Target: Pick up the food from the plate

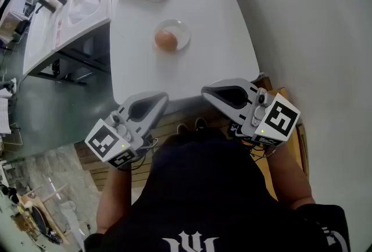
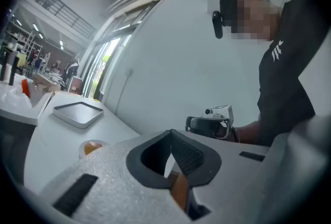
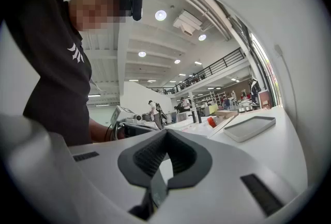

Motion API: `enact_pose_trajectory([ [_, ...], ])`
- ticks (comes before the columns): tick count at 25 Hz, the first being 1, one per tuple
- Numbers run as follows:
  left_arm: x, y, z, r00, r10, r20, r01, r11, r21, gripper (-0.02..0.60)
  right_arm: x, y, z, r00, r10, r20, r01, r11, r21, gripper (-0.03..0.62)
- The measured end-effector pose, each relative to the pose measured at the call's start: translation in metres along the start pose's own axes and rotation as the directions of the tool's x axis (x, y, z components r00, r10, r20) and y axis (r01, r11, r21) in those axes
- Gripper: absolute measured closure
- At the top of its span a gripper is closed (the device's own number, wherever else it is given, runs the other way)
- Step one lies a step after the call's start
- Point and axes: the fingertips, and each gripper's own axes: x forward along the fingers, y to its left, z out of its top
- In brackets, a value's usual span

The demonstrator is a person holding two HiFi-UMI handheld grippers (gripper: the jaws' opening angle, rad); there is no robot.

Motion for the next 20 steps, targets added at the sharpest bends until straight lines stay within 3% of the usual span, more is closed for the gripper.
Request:
enact_pose_trajectory([
  [7, 0.018, -0.028, -0.01, 1.0, -0.002, -0.015, 0.002, 1.0, -0.007, 0.578, -0.042, -0.01, -0.001, 0.999, -0.006, 0.051, 0.001, 0.995, 0.099, 0.592],
  [14, 0.02, -0.039, -0.016, 0.999, 0.022, -0.027, -0.023, 0.999, -0.027, 0.578, -0.046, -0.012, -0.006, 0.999, 0.015, 0.047, -0.019, 0.997, 0.075, 0.592],
  [20, 0.025, -0.031, -0.018, 0.997, 0.053, -0.063, -0.052, 0.999, 0.003, 0.578, -0.05, -0.013, -0.013, 0.997, 0.0, 0.076, -0.004, 0.998, 0.056, 0.591],
])
